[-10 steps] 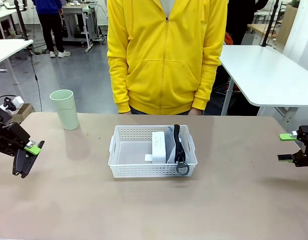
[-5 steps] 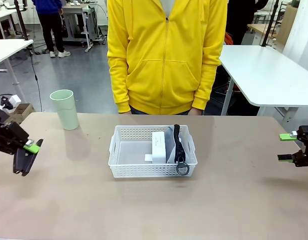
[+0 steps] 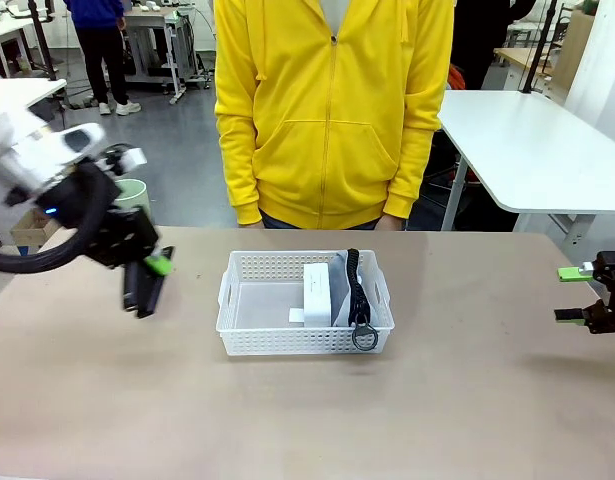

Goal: Efficiently arrange items inside the basket to fit them all.
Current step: Pick up the Stapler and place it inside the Organizing basket.

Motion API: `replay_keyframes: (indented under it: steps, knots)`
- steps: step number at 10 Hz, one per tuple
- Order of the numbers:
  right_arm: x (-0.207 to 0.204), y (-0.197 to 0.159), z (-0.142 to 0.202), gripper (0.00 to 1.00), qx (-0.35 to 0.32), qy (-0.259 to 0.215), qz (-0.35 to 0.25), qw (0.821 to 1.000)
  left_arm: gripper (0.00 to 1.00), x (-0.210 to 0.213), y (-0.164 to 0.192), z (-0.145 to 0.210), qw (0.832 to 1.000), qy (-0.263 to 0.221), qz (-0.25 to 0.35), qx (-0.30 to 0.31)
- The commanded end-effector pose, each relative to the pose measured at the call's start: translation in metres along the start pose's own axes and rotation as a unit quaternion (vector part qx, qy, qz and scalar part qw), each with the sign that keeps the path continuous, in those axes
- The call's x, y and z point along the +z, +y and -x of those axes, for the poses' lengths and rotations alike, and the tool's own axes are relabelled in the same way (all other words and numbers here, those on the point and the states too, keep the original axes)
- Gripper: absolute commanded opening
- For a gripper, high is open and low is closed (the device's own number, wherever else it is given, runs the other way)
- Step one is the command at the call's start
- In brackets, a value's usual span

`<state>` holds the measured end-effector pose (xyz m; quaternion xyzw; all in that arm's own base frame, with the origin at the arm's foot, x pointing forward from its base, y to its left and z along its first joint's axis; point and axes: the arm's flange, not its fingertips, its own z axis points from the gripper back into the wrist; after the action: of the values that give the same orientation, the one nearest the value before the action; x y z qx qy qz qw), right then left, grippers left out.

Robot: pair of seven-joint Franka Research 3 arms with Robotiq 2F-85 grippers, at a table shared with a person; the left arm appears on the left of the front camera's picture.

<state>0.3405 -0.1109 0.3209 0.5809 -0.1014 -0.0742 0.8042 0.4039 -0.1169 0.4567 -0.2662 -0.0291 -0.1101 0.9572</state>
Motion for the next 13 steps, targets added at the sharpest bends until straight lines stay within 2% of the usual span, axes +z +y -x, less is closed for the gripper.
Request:
replay_keyframes:
  steps: [1,2,3,7,8,13]
  knots:
    - [0.000,0.003,-0.001,1.00,-0.001,-0.007,-0.007,1.000,0.37,-0.007,-0.026,-0.040,0.996,-0.013,-0.078,-0.037]
    - [0.000,0.003,-0.001,1.00,-0.001,-0.007,-0.007,1.000,0.37,-0.019,-0.048,-0.059,0.992,-0.015,-0.104,-0.070]
    - [0.000,0.003,-0.001,1.00,-0.001,-0.007,-0.007,1.000,0.37,-0.036,-0.066,-0.076,0.985,0.006,-0.127,-0.114]
    - [0.000,0.003,-0.001,1.00,-0.001,-0.007,-0.007,1.000,0.37,-0.118,-0.095,-0.078,0.954,0.036,-0.177,-0.241]
    - [0.000,0.003,-0.001,1.00,-0.001,-0.007,-0.007,1.000,0.37,-0.133,-0.100,-0.077,0.945,0.034,-0.203,-0.256]
    - [0.000,0.003,-0.001,1.00,-0.001,-0.007,-0.007,1.000,0.37,-0.183,-0.099,-0.083,0.928,0.080,-0.203,-0.301]
